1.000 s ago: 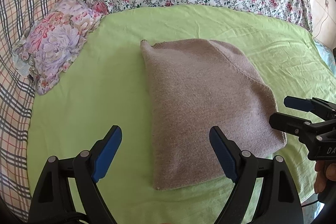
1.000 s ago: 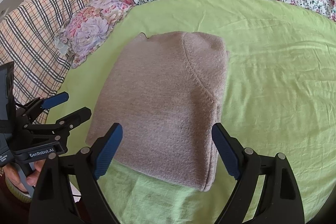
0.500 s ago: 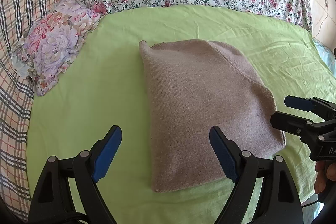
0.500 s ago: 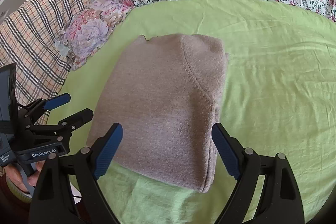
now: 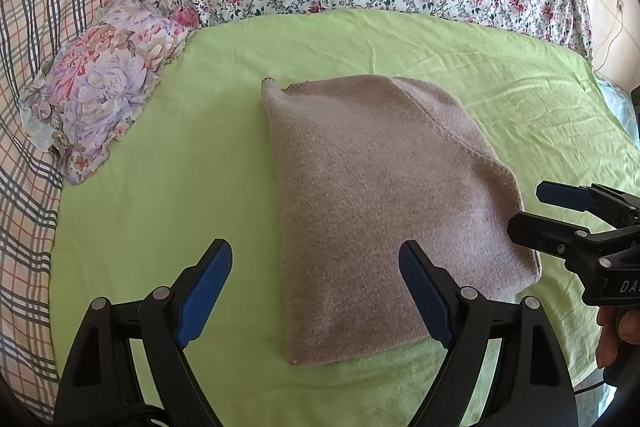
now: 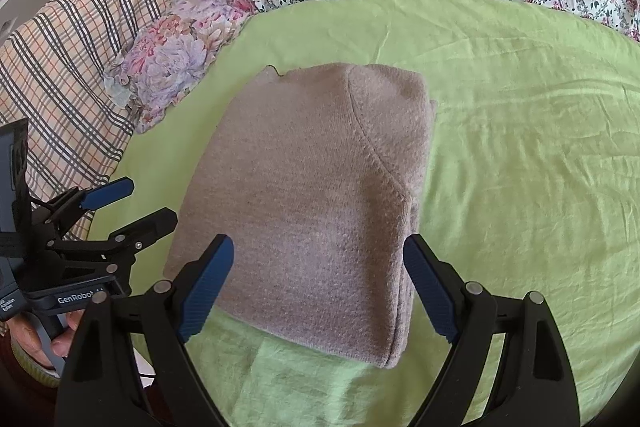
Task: Fold small clothes
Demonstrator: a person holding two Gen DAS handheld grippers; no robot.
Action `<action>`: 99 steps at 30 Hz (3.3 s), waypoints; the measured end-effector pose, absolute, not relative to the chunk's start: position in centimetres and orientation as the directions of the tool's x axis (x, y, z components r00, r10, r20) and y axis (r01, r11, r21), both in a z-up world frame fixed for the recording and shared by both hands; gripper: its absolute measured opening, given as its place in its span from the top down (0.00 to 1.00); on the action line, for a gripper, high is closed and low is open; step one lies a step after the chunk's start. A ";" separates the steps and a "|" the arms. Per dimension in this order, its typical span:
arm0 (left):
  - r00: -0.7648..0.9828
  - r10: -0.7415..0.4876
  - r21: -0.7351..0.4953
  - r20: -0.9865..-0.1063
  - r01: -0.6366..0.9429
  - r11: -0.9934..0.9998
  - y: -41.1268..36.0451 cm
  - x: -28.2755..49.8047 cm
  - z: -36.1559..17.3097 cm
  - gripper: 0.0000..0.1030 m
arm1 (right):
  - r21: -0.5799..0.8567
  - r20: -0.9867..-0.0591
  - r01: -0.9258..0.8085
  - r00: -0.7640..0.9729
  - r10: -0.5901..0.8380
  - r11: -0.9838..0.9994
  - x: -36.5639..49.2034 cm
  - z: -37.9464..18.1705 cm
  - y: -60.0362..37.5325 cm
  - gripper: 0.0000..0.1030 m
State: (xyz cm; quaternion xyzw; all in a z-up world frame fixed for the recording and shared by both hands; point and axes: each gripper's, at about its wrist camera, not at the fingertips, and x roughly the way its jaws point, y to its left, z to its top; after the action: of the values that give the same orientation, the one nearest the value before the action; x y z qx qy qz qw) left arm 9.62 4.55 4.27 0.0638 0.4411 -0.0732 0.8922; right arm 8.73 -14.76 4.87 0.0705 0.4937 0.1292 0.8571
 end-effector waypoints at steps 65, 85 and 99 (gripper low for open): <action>0.600 -0.081 0.041 -0.796 0.187 0.982 4.1 10.6 4.6 0.17 | 0.237 -0.831 -0.145 0.482 0.278 0.961 9.3 4.9 -14.1 0.16; 0.592 -0.068 0.042 -0.803 0.170 0.985 4.1 12.3 4.3 0.17 | 0.227 -0.832 -0.146 0.485 0.269 0.963 10.8 4.8 -15.6 0.16; 0.596 -0.044 0.058 -0.802 0.152 0.987 4.3 12.1 4.3 0.17 | 0.228 -0.832 -0.123 0.490 0.258 0.966 11.0 4.3 -16.4 0.16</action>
State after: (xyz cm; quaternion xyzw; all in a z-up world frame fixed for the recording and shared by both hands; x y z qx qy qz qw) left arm 12.06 4.35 4.31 0.0602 0.4461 -0.0549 0.8913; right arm 10.96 -16.40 4.33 0.0689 0.4925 0.1107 0.8605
